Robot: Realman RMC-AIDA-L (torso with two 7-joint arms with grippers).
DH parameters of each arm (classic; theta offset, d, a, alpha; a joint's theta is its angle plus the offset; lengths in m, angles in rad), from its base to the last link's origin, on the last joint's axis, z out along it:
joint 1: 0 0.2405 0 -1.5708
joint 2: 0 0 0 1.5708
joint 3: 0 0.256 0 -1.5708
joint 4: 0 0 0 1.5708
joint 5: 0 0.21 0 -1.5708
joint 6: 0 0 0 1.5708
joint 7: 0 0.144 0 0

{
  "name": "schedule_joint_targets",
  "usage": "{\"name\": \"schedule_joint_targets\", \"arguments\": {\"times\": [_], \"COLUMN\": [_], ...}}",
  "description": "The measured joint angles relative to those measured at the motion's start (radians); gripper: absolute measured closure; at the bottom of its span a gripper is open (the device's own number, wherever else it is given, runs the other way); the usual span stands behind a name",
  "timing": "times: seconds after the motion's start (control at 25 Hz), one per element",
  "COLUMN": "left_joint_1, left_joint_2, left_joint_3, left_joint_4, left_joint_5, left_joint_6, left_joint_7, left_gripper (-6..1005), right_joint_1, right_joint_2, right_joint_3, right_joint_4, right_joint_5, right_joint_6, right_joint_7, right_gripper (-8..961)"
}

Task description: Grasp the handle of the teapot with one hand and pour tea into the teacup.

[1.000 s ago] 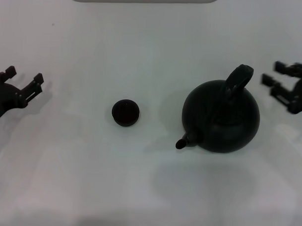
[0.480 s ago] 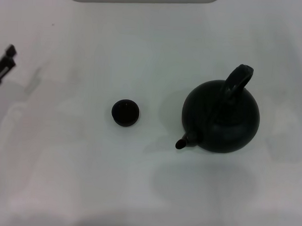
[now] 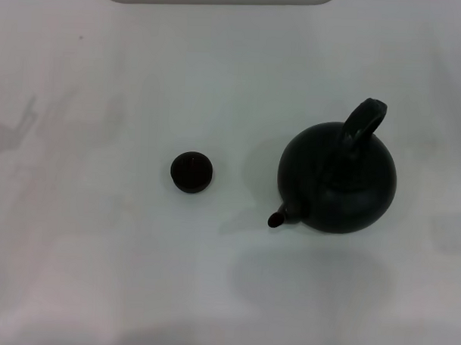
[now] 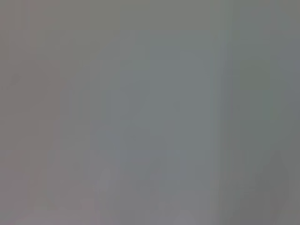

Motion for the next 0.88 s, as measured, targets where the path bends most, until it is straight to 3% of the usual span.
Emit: {"name": "schedule_joint_targets", "arguments": {"times": [0.56, 0.88], "left_joint_1": [-0.022, -0.022], "left_joint_2": [-0.004, -0.005], "left_joint_3": [-0.003, -0.003], "left_joint_4": [-0.051, -0.075], "left_joint_5": [-0.002, -0.002], "left_joint_6": [0.026, 0.032], "left_joint_7": [0.025, 0.023], "left_gripper": [210, 211], "right_joint_1": [0.004, 0.006], "right_joint_2": [0.001, 0.002], "right_joint_3": [0.003, 0.003], "right_joint_4": [0.042, 0.055], "right_joint_5": [0.041, 0.044], "right_joint_6": [0.033, -0.023], "right_joint_7": [-0.014, -0.054], "right_gripper": [554, 556]}}
